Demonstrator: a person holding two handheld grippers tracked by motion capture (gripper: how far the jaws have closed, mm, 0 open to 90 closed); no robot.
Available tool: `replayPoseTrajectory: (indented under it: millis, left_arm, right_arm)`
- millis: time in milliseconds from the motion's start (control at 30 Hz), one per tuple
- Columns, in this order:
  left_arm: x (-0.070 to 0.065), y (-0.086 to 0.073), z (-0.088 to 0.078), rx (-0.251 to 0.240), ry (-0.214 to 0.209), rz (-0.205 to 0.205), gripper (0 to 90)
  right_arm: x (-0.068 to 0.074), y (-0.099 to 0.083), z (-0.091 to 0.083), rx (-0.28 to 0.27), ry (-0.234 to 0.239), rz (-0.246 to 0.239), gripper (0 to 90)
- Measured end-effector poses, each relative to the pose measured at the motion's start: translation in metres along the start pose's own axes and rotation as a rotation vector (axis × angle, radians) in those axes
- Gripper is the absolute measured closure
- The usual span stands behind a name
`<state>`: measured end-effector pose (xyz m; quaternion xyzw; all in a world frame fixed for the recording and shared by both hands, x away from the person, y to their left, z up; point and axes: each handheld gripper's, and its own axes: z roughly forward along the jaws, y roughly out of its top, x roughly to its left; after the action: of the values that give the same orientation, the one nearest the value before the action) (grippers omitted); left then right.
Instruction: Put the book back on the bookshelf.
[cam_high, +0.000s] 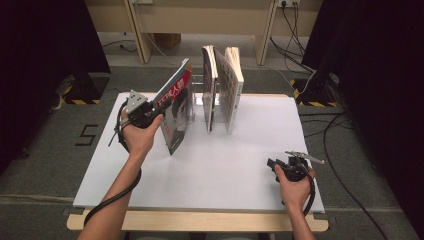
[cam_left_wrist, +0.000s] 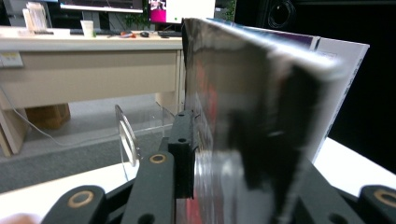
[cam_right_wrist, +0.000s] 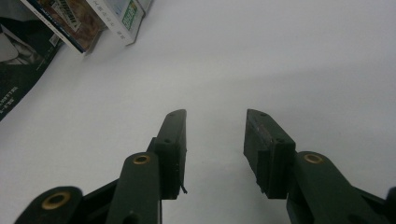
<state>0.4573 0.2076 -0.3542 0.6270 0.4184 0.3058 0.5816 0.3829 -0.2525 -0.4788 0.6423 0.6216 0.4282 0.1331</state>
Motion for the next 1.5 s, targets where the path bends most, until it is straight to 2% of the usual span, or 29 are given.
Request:
replayPoseTrajectory:
  millis: [133, 167, 200, 267, 333, 533, 667, 800, 933, 1500]
  left_arm:
    - [0.0, -0.001, 0.003, 0.023, -0.005, -0.008, 75.6]
    - [0.0, -0.001, 0.003, 0.029, 0.0, -0.007, 77.2]
    - [0.0, 0.0, 0.004, 0.035, 0.0, -0.008, 80.0]
    - [0.0, 0.001, 0.005, 0.046, 0.011, -0.002, 83.6]
    - [0.001, 0.002, 0.006, 0.055, 0.01, -0.019, 85.1]
    - [0.002, 0.004, 0.006, 0.07, 0.013, -0.019, 86.0]
    - [0.003, 0.004, 0.005, 0.06, 0.022, -0.016, 86.2]
    - [0.002, 0.007, 0.005, 0.046, 0.031, 0.003, 86.3]
    - [0.001, 0.01, 0.006, 0.041, 0.04, 0.023, 86.4]
    - [0.003, 0.02, 0.013, -0.005, 0.069, 0.023, 86.5]
  right_arm:
    - [-0.002, 0.0, 0.001, 0.003, 0.002, -0.001, 59.6]
    - [-0.001, -0.001, 0.001, 0.008, 0.004, 0.013, 59.5]
    - [-0.001, -0.001, 0.001, 0.004, 0.001, -0.003, 59.5]
    - [-0.001, -0.001, 0.001, 0.01, 0.004, 0.003, 59.4]
    - [0.0, -0.001, 0.002, 0.014, 0.007, 0.004, 59.5]
    - [0.0, -0.001, 0.002, 0.017, 0.001, 0.0, 59.6]
    - [0.0, -0.001, 0.001, 0.009, -0.001, -0.002, 59.6]
    - [-0.001, -0.001, 0.001, 0.013, -0.001, 0.01, 59.6]
    - [-0.001, -0.001, 0.002, 0.014, 0.001, 0.001, 59.6]
    - [-0.004, 0.0, 0.0, 0.005, -0.001, 0.002, 59.6]
